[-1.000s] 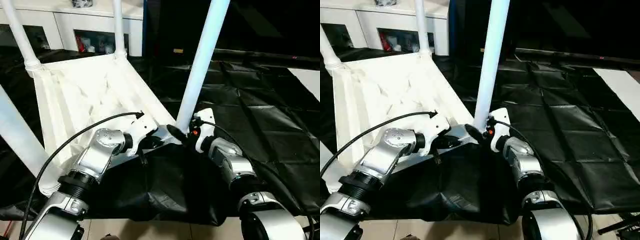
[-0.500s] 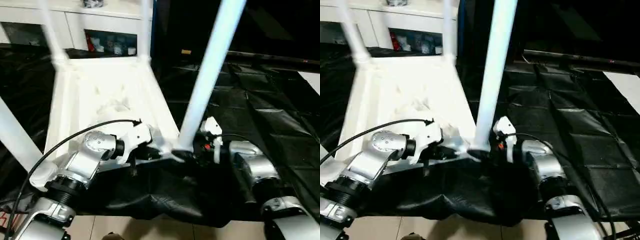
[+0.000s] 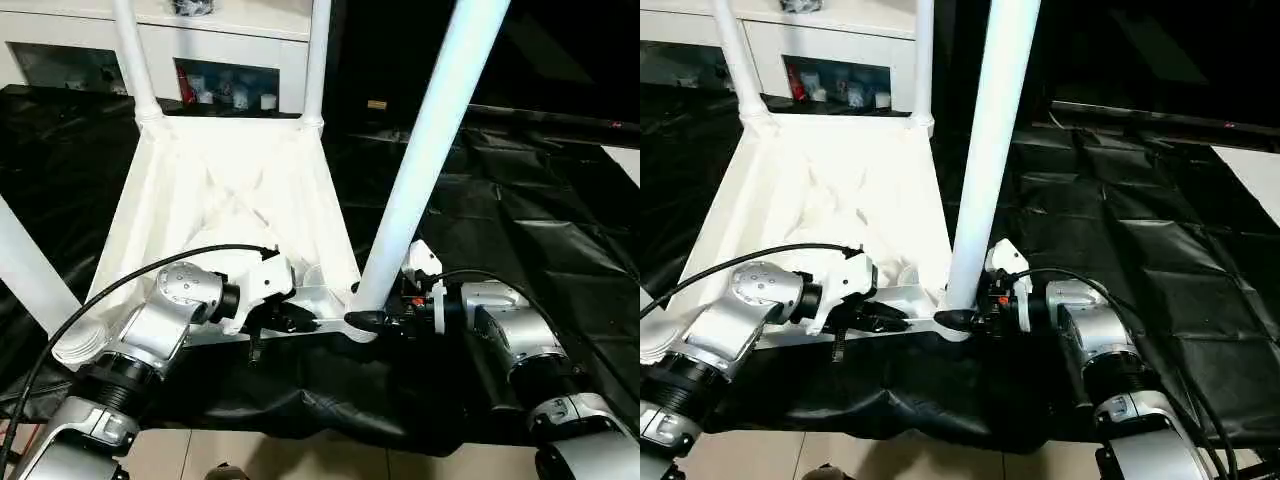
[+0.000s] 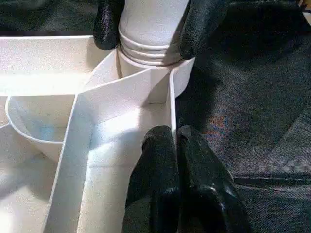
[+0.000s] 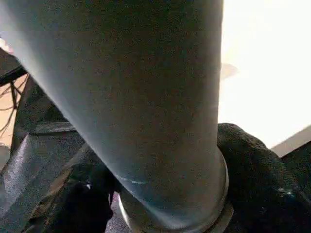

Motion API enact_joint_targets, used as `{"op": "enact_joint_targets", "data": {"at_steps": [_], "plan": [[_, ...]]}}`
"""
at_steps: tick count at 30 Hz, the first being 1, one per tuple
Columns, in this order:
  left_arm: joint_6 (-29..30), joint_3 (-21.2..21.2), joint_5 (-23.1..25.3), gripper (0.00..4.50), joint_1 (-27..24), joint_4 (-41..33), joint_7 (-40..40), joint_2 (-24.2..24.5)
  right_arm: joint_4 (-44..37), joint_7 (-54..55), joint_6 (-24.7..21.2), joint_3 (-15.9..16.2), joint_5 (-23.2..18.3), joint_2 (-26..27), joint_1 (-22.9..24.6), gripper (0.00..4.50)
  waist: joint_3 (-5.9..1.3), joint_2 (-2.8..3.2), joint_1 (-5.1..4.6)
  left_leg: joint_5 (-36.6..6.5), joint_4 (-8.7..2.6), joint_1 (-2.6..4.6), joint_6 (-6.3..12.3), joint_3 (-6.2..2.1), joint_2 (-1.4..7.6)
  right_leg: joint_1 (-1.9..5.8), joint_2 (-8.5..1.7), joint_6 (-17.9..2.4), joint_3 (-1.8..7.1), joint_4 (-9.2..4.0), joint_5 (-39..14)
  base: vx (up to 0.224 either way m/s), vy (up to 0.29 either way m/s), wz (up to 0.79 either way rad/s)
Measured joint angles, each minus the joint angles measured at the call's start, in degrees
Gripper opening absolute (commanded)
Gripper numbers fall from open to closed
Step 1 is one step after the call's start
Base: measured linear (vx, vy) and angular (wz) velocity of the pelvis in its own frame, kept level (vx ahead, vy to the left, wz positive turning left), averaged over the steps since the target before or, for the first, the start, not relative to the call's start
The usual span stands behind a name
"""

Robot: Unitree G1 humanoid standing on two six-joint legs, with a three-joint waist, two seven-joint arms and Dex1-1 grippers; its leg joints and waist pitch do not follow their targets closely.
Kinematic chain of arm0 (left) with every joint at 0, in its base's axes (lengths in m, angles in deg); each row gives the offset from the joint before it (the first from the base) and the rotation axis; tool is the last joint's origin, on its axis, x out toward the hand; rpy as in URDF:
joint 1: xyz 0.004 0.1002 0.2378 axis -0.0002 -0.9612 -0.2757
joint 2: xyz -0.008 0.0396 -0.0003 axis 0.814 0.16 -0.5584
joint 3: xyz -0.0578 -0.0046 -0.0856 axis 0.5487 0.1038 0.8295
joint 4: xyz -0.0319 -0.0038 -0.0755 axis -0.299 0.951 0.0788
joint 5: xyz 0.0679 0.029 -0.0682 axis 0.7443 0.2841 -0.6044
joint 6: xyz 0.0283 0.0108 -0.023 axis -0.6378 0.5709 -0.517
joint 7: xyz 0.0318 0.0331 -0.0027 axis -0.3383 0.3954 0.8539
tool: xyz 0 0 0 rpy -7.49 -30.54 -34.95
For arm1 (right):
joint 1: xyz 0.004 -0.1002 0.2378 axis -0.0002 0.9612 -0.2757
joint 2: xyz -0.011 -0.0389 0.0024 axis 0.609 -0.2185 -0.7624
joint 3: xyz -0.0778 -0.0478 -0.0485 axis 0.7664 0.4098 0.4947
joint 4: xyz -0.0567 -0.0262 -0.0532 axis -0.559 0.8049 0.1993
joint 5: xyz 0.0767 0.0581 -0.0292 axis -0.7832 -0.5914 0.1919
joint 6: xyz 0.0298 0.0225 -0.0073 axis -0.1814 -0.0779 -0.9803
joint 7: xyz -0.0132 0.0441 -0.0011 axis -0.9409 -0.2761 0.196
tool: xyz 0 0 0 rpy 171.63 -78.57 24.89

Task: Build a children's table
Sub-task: Rotate leg to tighten

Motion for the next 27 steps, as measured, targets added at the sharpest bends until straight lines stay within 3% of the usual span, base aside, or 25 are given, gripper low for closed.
{"op": "enact_joint_targets", "data": {"at_steps": [7,9,13,19,20,27], "plan": [[0.67,0.34,0.34,0.00,0.27,0.69,1.59,-0.72,0.50,2.56,-0.03,-1.01,0.00,0.87,0.18,2.71,-0.02,0.02,-0.08,0.00,0.00,0.06,0.00,0.01,-0.01,0.04,-0.01,-0.01,0.02,0.02,0.01,0.000,0.000,0.00],[1.70,0.88,0.85,0.00,1.02,1.89,4.07,-1.60,2.18,7.90,0.37,-2.66,0.03,2.63,-0.18,2.69,-0.02,0.01,-0.39,0.00,0.02,0.13,0.00,0.00,-0.01,0.05,0.00,0.16,0.02,0.04,-0.09,0.000,0.000,0.00],[5.07,2.35,2.93,0.00,2.98,4.56,13.47,-5.33,7.65,27.27,1.79,-7.43,-0.16,9.14,-3.04,2.69,-0.03,0.01,-2.21,0.00,0.06,0.31,-0.01,-0.15,-0.03,-0.03,-0.01,0.15,0.04,0.01,-0.08,0.000,0.000,0.00],[8.34,3.05,4.87,0.00,3.72,4.53,20.99,-8.96,10.72,42.04,5.65,-10.00,-0.36,14.07,-4.50,2.69,-0.08,0.10,-2.79,0.00,0.01,0.27,-0.01,-0.11,-0.06,-0.05,-0.01,0.14,0.04,-0.06,-0.08,0.000,0.000,0.00],[8.53,3.07,4.87,0.00,3.76,4.48,21.31,-9.14,10.73,42.68,5.97,-10.04,-0.33,14.20,-4.51,3.25,-0.10,0.13,-2.78,0.00,0.00,0.23,-0.01,-0.10,-0.07,-0.05,-0.01,0.14,0.04,-0.07,-0.07,0.000,0.000,0.00],[8.54,2.90,4.85,0.00,3.71,3.73,20.91,-9.44,11.22,41.92,8.04,-9.98,0.80,14.42,-4.72,3.87,-0.15,0.22,-2.54,0.00,-0.06,0.12,-0.01,-0.04,-0.05,-0.08,0.01,0.01,0.02,-0.07,0.00,0.000,0.000,0.00]]}}
